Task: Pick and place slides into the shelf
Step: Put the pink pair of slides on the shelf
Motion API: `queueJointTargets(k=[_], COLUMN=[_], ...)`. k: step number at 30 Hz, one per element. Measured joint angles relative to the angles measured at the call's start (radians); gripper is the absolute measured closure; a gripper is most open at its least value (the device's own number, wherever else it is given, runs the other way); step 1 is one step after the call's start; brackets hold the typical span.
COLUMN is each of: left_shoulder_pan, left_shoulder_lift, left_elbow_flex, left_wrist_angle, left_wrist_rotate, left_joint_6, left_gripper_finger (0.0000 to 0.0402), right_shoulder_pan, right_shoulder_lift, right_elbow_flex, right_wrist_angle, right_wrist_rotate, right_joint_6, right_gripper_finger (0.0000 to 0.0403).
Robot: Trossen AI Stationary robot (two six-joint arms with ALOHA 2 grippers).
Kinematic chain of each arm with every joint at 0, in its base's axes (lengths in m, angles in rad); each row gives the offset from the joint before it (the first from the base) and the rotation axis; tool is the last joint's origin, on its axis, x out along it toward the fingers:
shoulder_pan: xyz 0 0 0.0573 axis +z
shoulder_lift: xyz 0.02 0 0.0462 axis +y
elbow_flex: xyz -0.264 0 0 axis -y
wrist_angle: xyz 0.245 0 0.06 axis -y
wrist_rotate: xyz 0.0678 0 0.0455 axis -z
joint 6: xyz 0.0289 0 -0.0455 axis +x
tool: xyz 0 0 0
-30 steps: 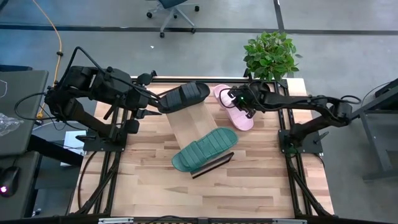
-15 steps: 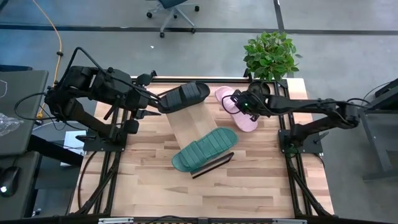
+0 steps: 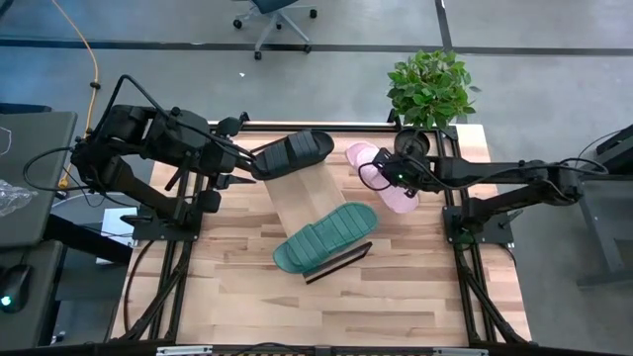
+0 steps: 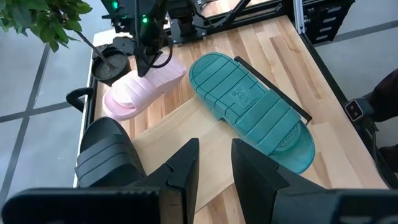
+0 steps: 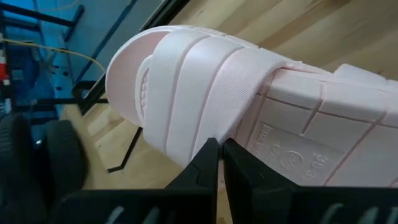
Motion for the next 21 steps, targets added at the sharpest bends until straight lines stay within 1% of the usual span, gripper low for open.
queueJointTargets(k=[13,21], left_shoulder_pan=[0.0,0.0], left_shoulder_lift=[0.0,0.0], left_elbow_flex=[0.0,0.0], left_wrist_angle=[0.0,0.0], left_wrist_rotate=[0.0,0.0], left_joint_6=[-0.001,-0.009], left_gripper_finger=[0.0318,0.0318], right_shoulder_pan=[0.117,0.186], right_shoulder_lift=[-0.068,-0.09], right_elbow_flex=[0.0,0.0], right_wrist_angle=[-0.08,-0.111], right_wrist_rotate=[0.085,0.112], right_joint_6=[0.066,0.088], right_gripper_finger=[0.0403,0.0403])
